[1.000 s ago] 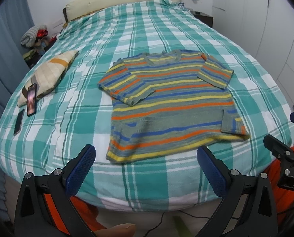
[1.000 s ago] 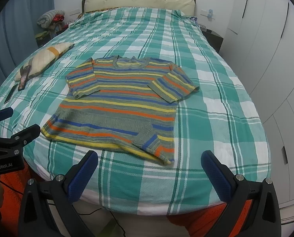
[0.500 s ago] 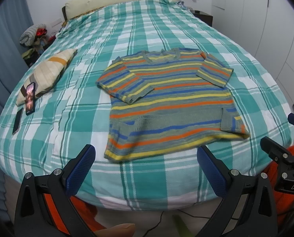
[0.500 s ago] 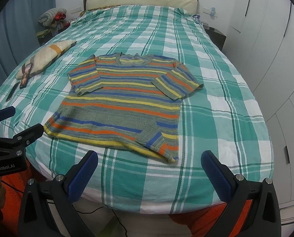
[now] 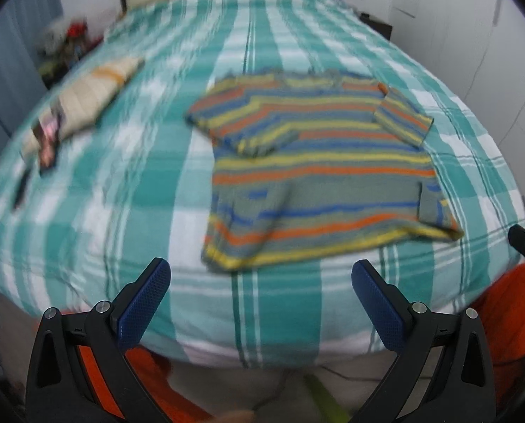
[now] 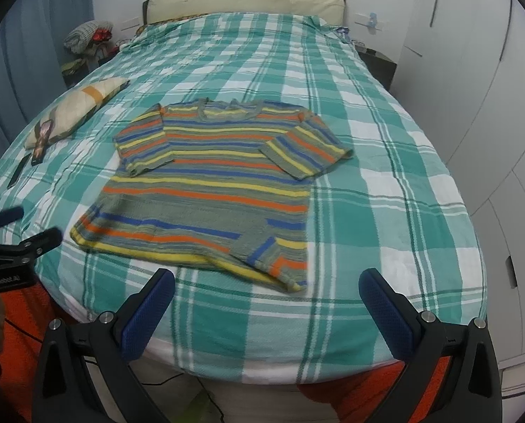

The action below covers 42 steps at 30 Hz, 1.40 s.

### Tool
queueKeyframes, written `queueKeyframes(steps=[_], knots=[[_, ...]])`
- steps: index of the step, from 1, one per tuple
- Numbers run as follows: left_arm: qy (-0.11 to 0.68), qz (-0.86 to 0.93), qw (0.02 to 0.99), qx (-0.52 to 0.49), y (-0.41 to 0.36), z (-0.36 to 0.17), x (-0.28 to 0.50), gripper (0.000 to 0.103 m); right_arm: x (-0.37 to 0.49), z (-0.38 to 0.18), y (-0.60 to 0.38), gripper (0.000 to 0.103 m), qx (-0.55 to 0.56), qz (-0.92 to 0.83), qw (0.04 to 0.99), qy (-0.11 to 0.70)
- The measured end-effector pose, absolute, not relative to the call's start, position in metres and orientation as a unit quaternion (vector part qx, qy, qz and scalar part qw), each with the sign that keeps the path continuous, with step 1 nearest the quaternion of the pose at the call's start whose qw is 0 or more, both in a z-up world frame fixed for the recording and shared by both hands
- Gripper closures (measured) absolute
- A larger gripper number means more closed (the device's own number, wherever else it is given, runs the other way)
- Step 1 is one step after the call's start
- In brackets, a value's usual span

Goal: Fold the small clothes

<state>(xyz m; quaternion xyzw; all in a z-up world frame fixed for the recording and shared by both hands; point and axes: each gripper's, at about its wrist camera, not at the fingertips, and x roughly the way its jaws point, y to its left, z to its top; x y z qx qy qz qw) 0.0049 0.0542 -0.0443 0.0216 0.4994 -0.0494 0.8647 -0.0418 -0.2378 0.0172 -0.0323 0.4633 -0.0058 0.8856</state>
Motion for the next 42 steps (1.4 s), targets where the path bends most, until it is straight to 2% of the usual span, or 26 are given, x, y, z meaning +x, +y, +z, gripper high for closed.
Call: queueKeyframes(steps=[6, 42], knots=[[0.516, -0.046, 0.855, 0.021, 0.069, -0.068, 0.009, 0.001, -0.041, -0.003, -0.263, 0.0, -0.01, -0.007, 0.877, 0.48], [0.498, -0.057, 0.864, 0.043, 0.035, -0.048, 0.009, 0.001, -0.031, -0.004, -0.244, 0.0, -0.043, -0.024, 0.873, 0.485]])
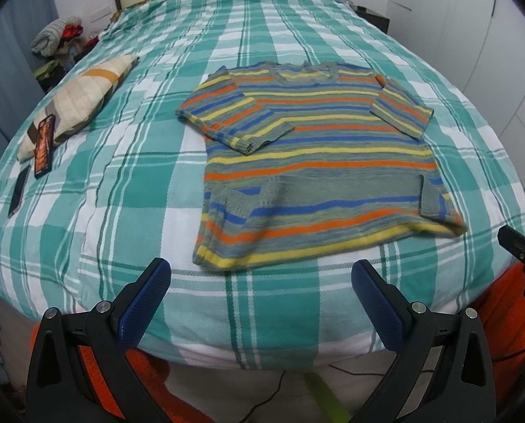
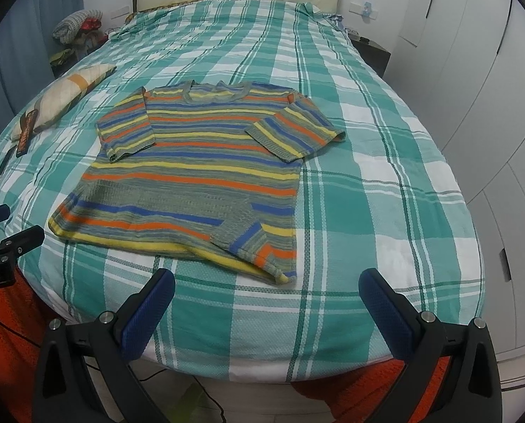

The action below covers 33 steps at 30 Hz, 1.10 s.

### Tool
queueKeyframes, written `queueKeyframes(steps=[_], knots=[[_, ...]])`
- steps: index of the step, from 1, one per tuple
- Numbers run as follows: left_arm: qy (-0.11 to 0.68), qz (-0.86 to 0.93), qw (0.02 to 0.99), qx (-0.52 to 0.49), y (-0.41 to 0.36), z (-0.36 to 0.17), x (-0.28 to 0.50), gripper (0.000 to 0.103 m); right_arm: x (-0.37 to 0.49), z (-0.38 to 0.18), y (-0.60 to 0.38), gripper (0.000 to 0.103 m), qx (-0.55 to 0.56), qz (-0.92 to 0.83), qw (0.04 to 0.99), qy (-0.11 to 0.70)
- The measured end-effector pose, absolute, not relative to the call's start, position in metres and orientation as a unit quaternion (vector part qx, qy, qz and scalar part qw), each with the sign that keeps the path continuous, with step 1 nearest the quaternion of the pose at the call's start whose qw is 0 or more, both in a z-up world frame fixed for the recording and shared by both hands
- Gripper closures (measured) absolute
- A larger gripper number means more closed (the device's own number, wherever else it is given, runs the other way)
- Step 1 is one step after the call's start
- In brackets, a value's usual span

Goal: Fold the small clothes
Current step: 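Grasp the striped sweater's hem edge with both grippers and lift it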

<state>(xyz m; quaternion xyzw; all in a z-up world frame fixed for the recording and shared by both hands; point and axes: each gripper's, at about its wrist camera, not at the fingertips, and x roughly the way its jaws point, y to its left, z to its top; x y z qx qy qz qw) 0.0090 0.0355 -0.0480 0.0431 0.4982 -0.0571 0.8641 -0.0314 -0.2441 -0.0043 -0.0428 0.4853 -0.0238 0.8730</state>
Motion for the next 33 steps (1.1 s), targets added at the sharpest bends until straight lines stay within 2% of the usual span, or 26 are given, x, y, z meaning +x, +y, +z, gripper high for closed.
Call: queueKeyframes(steps=[7, 11, 12, 14, 15, 16, 17, 18, 19, 20, 21, 22, 24, 27, 28, 30, 32, 33], knots=[[0.506, -0.081, 0.857, 0.055, 0.052, -0.067, 0.026, 0.001, -0.028, -0.006, -0.25, 0.0, -0.05, 0.012, 0.879, 0.475], [0.54, -0.111, 0.834, 0.0, 0.087, -0.106, 0.069, 0.001, -0.001, -0.032, -0.273, 0.0, -0.049, 0.121, 0.882, 0.453], [0.543, -0.115, 0.832, 0.002, 0.09, -0.115, 0.08, 0.002, 0.007, -0.042, -0.275, 0.001, -0.053, 0.142, 0.873, 0.464], [0.547, -0.122, 0.828, 0.023, 0.084, -0.128, 0.092, 0.005, 0.029, -0.066, -0.276, 0.012, -0.048, 0.195, 0.846, 0.494], [0.549, -0.129, 0.825, 0.032, 0.079, -0.132, 0.095, 0.014, 0.036, -0.073, -0.273, 0.018, -0.042, 0.214, 0.838, 0.5], [0.551, -0.137, 0.822, 0.039, 0.074, -0.136, 0.098, 0.027, 0.043, -0.081, -0.27, 0.019, -0.038, 0.229, 0.829, 0.509], [0.555, -0.145, 0.817, 0.045, 0.067, -0.14, 0.1, 0.033, 0.053, -0.092, -0.266, 0.019, -0.037, 0.238, 0.818, 0.523], [0.56, -0.156, 0.812, 0.051, 0.06, -0.145, 0.102, 0.044, 0.058, -0.1, -0.262, 0.029, -0.039, 0.24, 0.811, 0.533], [0.557, -0.157, 0.813, 0.056, 0.057, -0.146, 0.102, 0.061, 0.062, -0.108, -0.26, 0.051, -0.04, 0.242, 0.803, 0.543], [0.551, -0.166, 0.816, 0.055, 0.056, -0.144, 0.1, 0.075, 0.066, -0.116, -0.259, 0.06, -0.041, 0.248, 0.793, 0.555], [0.548, -0.183, 0.815, 0.048, 0.057, -0.14, 0.099, 0.097, 0.065, -0.116, -0.258, 0.069, -0.044, 0.248, 0.794, 0.553], [0.54, -0.199, 0.817, 0.047, 0.058, -0.134, 0.094, 0.097, 0.061, -0.112, -0.259, 0.082, -0.044, 0.256, 0.797, 0.546], [0.504, -0.255, 0.821, 0.084, 0.057, -0.115, 0.07, 0.097, 0.044, -0.095, -0.258, 0.091, -0.056, 0.297, 0.794, 0.527], [0.484, -0.359, 0.78, 0.169, 0.057, -0.096, 0.015, 0.097, 0.002, -0.075, -0.251, 0.091, -0.116, 0.378, 0.76, 0.516], [0.483, -0.387, 0.749, 0.237, 0.058, -0.096, -0.015, 0.094, -0.019, -0.073, -0.251, 0.09, -0.148, 0.401, 0.74, 0.519], [0.491, -0.388, 0.706, 0.332, 0.065, -0.107, -0.047, 0.084, -0.046, -0.081, -0.253, 0.084, -0.211, 0.41, 0.706, 0.538], [0.511, -0.371, 0.68, 0.373, 0.081, -0.119, -0.064, 0.081, -0.062, -0.098, -0.266, 0.073, -0.244, 0.396, 0.678, 0.569], [0.522, -0.359, 0.681, 0.366, 0.092, -0.121, -0.065, 0.075, -0.065, -0.105, -0.275, 0.06, -0.245, 0.384, 0.675, 0.58]])
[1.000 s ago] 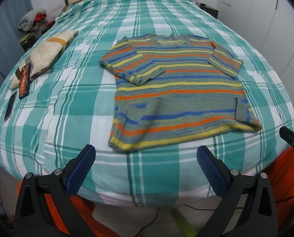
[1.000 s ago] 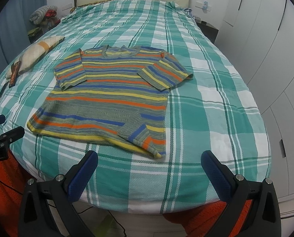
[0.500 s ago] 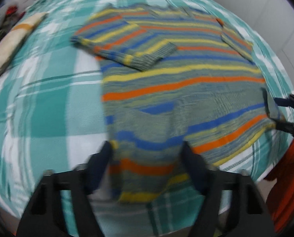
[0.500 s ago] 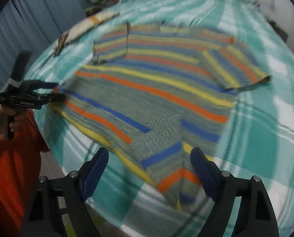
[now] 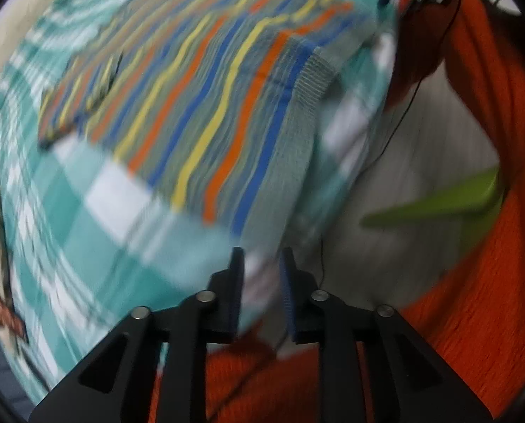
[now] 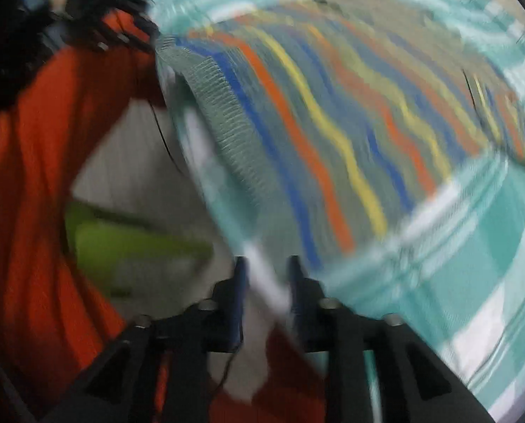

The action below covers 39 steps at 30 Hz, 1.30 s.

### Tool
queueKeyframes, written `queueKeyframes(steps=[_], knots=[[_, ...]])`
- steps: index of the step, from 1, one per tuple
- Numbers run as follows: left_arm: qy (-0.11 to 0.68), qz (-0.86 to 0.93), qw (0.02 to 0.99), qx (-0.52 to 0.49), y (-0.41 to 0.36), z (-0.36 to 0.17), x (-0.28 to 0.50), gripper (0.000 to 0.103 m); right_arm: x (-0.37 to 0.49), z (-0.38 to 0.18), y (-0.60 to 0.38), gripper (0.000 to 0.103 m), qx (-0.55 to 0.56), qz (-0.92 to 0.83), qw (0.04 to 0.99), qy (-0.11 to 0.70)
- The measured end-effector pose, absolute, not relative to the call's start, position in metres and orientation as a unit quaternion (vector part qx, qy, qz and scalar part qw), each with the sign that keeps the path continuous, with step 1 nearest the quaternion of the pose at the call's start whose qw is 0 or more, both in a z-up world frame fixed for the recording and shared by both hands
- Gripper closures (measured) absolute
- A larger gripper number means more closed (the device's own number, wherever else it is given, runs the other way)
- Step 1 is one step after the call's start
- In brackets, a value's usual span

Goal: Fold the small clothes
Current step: 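Grasp the striped sweater's hem edge with both grippers and lift it, then fold the held hem over onto the sweater body, then open both grippers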

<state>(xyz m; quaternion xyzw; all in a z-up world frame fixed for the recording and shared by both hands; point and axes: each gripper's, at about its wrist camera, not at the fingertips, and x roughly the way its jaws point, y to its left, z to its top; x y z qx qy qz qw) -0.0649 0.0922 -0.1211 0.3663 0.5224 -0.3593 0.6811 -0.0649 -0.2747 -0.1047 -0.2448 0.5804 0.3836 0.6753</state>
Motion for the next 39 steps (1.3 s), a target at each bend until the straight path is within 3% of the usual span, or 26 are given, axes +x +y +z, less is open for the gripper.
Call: queueKeyframes(steps=[1, 2, 4, 6, 11, 14, 15, 16, 17, 18, 19, 27, 33, 39], knots=[[0.53, -0.35, 0.689, 0.349, 0.099, -0.121, -0.062, 0.066, -0.066, -0.109, -0.283, 0.054, -0.241, 0.371, 0.676, 0.589], [0.537, -0.337, 0.706, 0.315, 0.108, -0.118, -0.055, 0.06, -0.065, -0.112, -0.293, 0.054, -0.226, 0.354, 0.682, 0.598], [0.544, -0.297, 0.753, 0.22, 0.126, -0.11, -0.035, 0.033, -0.06, -0.11, -0.313, 0.054, -0.179, 0.332, 0.7, 0.606], [0.559, -0.247, 0.777, 0.151, 0.136, -0.115, -0.014, 0.029, -0.049, -0.107, -0.33, 0.053, -0.103, 0.312, 0.718, 0.614], [0.63, -0.19, 0.749, 0.075, 0.116, -0.163, 0.012, 0.034, -0.02, -0.143, -0.359, 0.054, 0.075, 0.275, 0.695, 0.66], [0.622, -0.161, 0.763, 0.074, 0.109, -0.168, 0.01, 0.026, -0.007, -0.168, -0.343, 0.056, 0.135, 0.299, 0.672, 0.664], [0.62, -0.154, 0.766, 0.074, 0.109, -0.167, 0.008, 0.027, -0.007, -0.172, -0.338, 0.064, 0.137, 0.302, 0.669, 0.665], [0.618, -0.153, 0.767, 0.072, 0.109, -0.167, 0.005, 0.039, -0.004, -0.175, -0.333, 0.085, 0.128, 0.304, 0.67, 0.665], [0.618, -0.156, 0.768, 0.068, 0.111, -0.165, 0.003, 0.052, -0.005, -0.175, -0.323, 0.098, 0.112, 0.304, 0.674, 0.664], [0.624, -0.162, 0.763, 0.053, 0.118, -0.161, 0.001, 0.092, -0.005, -0.174, -0.319, 0.096, 0.101, 0.303, 0.676, 0.664], [0.636, -0.173, 0.751, 0.027, 0.121, -0.159, -0.002, 0.099, -0.003, -0.171, -0.318, 0.097, 0.099, 0.301, 0.678, 0.663], [0.628, -0.185, 0.756, 0.023, 0.15, -0.13, -0.024, 0.1, -0.02, -0.121, -0.342, 0.097, 0.088, 0.254, 0.694, 0.668], [0.638, -0.154, 0.748, 0.095, 0.113, -0.148, 0.0, 0.1, -0.016, -0.151, -0.342, 0.097, 0.081, 0.211, 0.676, 0.701], [0.636, -0.134, 0.753, 0.104, 0.118, -0.143, 0.0, 0.1, -0.017, -0.142, -0.336, 0.097, 0.066, 0.204, 0.681, 0.7]])
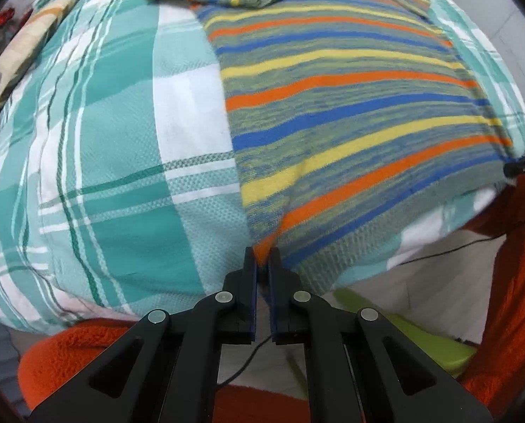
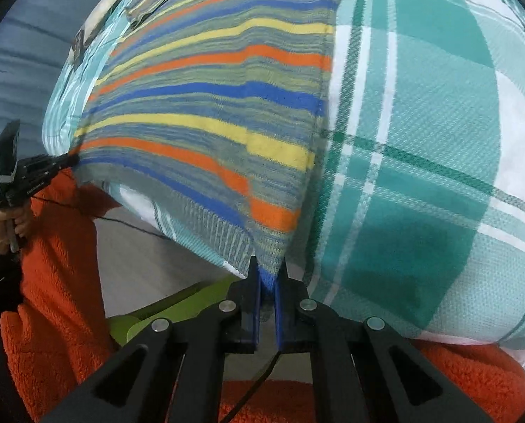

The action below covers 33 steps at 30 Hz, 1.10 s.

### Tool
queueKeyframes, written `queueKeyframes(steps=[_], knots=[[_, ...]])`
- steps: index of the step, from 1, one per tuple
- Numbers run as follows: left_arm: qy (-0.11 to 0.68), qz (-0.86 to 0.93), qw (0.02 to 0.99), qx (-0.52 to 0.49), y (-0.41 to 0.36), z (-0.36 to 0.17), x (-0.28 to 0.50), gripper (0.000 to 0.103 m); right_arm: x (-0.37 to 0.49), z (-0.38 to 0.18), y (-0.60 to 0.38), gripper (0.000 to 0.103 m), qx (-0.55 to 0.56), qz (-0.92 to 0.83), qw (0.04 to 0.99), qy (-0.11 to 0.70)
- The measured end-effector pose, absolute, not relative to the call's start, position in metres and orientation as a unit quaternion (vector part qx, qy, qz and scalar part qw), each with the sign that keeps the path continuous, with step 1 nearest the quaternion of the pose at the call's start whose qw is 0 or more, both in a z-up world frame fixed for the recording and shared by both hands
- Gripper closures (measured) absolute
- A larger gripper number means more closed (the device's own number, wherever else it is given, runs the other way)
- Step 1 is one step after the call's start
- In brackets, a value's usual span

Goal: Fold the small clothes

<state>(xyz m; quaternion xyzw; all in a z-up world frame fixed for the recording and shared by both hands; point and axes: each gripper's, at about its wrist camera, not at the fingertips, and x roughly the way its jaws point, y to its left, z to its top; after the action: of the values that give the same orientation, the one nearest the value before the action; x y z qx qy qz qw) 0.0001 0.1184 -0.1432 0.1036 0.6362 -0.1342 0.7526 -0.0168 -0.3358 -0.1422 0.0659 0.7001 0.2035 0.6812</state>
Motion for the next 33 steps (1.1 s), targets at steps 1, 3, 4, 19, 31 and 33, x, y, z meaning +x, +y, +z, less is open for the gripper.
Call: queueKeyframes(steps=[1, 3, 4, 19, 31, 33], knots=[[0.641, -0.128, 0.749, 0.105, 0.114, -0.152, 0.001, 0.1, -0.015, -0.148, -0.335, 0.097, 0.07, 0.197, 0.68, 0.703], [0.654, -0.111, 0.739, 0.116, 0.108, -0.173, 0.007, 0.1, -0.014, -0.166, -0.334, 0.097, 0.076, 0.184, 0.673, 0.713], [0.654, -0.104, 0.739, 0.124, 0.104, -0.178, 0.009, 0.1, -0.015, -0.171, -0.332, 0.097, 0.075, 0.18, 0.671, 0.715], [0.588, -0.016, 0.792, 0.161, 0.116, -0.123, -0.032, 0.029, -0.031, -0.148, -0.341, 0.053, 0.102, 0.118, 0.697, 0.7], [0.424, 0.058, 0.904, -0.001, 0.136, -0.071, -0.005, 0.017, 0.09, -0.026, -0.312, 0.053, -0.164, 0.136, 0.859, 0.465], [0.423, 0.065, 0.904, -0.009, 0.136, -0.081, -0.008, 0.017, 0.116, -0.041, -0.281, 0.053, -0.188, 0.162, 0.855, 0.456]])
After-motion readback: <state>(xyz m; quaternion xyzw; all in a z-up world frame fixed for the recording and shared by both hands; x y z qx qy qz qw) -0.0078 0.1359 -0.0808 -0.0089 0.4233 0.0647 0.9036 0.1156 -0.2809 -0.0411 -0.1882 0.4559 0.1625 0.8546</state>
